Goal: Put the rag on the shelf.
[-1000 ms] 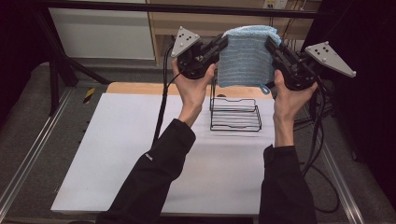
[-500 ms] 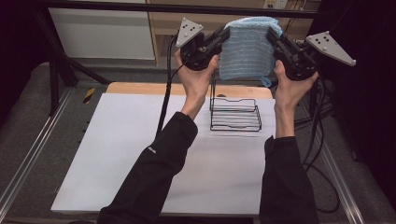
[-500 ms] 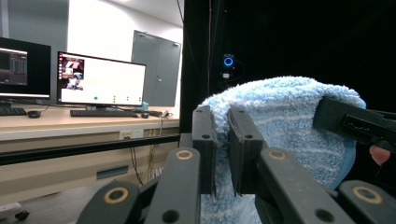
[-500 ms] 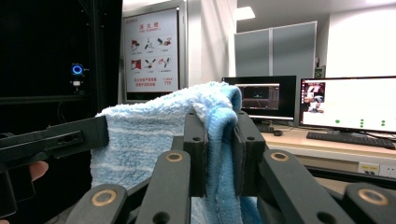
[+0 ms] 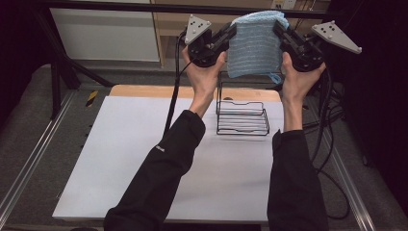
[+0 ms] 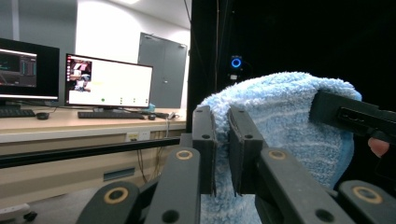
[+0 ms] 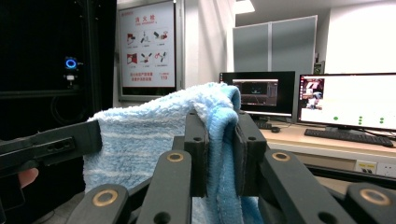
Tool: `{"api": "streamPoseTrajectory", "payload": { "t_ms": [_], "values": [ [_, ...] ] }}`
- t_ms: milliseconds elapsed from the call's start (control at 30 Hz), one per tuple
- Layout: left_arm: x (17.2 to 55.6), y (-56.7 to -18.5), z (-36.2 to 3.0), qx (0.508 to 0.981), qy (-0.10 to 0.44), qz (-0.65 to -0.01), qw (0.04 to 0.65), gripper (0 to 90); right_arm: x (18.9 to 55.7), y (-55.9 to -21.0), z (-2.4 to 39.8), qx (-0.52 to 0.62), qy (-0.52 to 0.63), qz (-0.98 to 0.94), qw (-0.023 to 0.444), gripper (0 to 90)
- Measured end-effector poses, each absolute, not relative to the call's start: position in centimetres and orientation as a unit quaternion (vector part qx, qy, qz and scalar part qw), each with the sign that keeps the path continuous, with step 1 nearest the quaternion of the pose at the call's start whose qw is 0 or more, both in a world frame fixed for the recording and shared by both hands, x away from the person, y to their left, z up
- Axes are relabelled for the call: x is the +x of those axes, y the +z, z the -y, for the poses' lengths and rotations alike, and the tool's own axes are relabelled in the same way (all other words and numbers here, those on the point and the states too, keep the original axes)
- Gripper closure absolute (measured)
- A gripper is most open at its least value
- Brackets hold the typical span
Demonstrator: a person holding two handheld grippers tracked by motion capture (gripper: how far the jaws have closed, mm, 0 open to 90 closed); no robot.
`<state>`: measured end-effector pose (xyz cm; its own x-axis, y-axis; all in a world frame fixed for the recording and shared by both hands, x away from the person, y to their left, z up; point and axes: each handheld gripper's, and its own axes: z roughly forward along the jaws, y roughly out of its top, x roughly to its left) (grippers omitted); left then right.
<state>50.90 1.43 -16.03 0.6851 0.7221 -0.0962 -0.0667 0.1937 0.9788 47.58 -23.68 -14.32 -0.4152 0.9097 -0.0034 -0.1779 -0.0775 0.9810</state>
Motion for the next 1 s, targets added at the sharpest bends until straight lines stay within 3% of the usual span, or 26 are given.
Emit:
{"api": "streamPoseTrajectory", "payload": {
  "t_ms": [533,1000],
  "values": [
    [53.4,-18.3,-0.7,0.615,0.287,-0.283,0.678,82.0,49.8,-17.7,24.8,0.374,0.636,-0.549,0.393,79.1],
    [52.8,-21.1,-0.4,0.646,0.276,-0.269,0.659,81.8,49.1,-21.0,25.9,0.387,0.623,-0.568,0.373,78.9]
  ]
}}
